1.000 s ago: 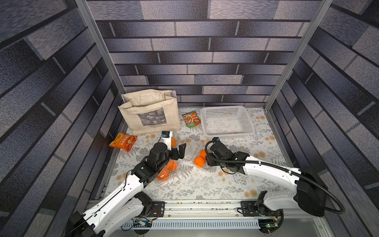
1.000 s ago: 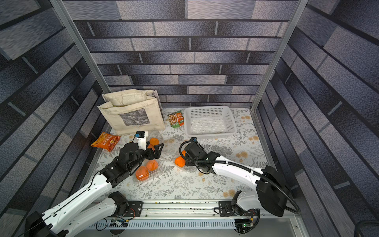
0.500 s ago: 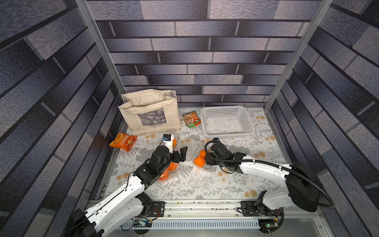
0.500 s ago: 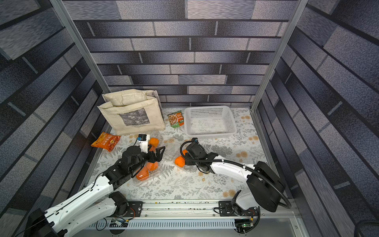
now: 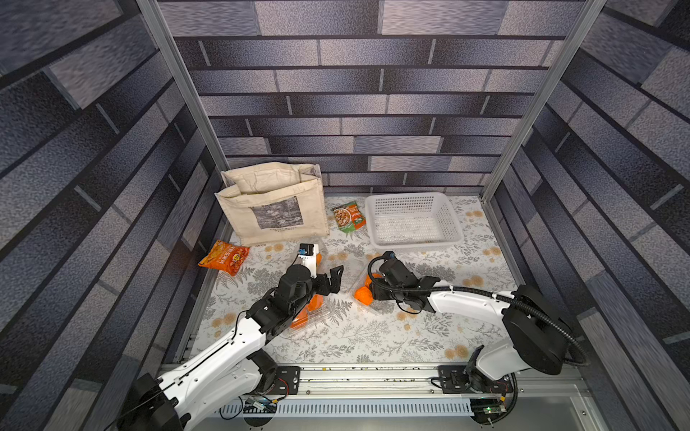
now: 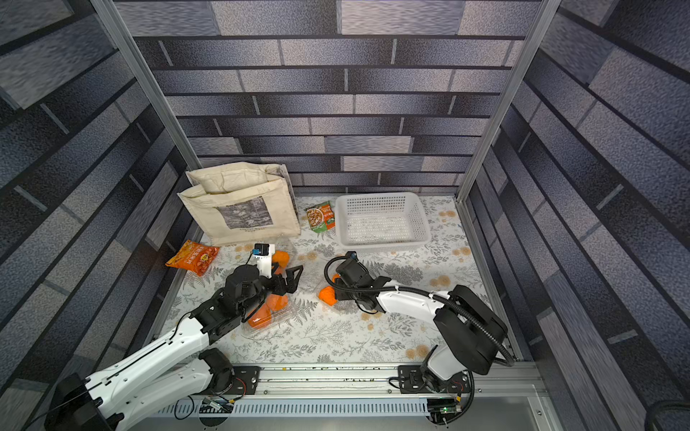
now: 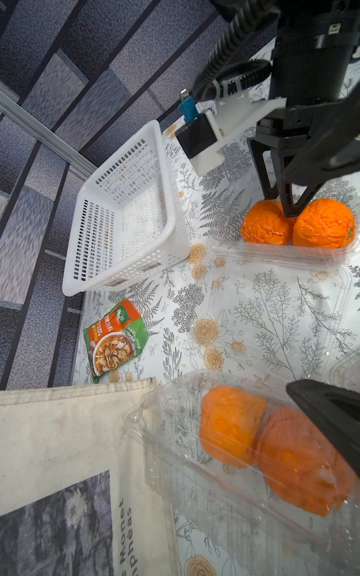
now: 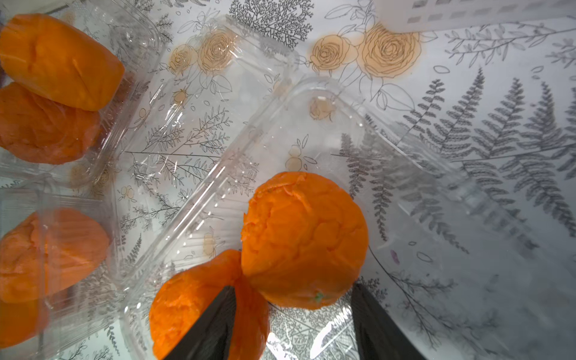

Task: Take oranges out of containers
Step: Pick up the orange from the packing box.

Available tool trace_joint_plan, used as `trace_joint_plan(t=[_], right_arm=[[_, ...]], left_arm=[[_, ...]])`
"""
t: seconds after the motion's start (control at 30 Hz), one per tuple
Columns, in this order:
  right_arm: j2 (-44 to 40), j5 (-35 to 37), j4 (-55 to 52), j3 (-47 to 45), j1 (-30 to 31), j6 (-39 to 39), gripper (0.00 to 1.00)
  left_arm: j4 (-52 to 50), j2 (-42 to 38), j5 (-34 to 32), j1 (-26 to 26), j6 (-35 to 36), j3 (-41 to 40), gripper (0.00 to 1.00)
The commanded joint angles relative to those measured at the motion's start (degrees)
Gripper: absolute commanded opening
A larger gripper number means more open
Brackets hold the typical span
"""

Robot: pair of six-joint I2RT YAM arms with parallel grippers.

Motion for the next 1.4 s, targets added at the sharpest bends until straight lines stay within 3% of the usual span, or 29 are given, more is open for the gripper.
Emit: trace_joint_plan(t=[0.0,0.43,0.5,0.6,0.67,1.03,1.37], right_arm=[[1.15,-0.51,1.57,1.04,-0.43,0.46,0.62],[6.03,1.59,1.59,3.55,-0.63,0.55,0.63],[6.53,2.23,1.37,3.9,-0.7,0.52,0.59],[6.46,3.08,2.02,3.56,-0.78,0.25,0.39],[6.04,3.15,2.36,3.43,-0.93,-0.18,0.35],[1.85,5.27,0.86,2.89,-0.91,-2.44,0.24],[-5.98,7.0,-3.96,3.82,-0.95,-3.61,0.24]], left_arm=[[1.47,0.11,-0.77,-0.44,-1.35,-1.23,1.0],[1.39,0.43,-0.2,-1.64,-1.63,-1.31,1.0],[0.91,-0.01,-0.32,-1.6,-1.63,-1.44,1.0],[0.49,-0.44,-0.3,-1.59,-1.54,-1.61,1.0],[0.36,-0.75,-0.33,-1.63,-1.59,-1.78,1.0],[1.39,0.07,0.47,-1.72,-1.72,-1.83,1.0],[2.45,1.57,1.17,-1.83,-1.55,-1.44,1.0]])
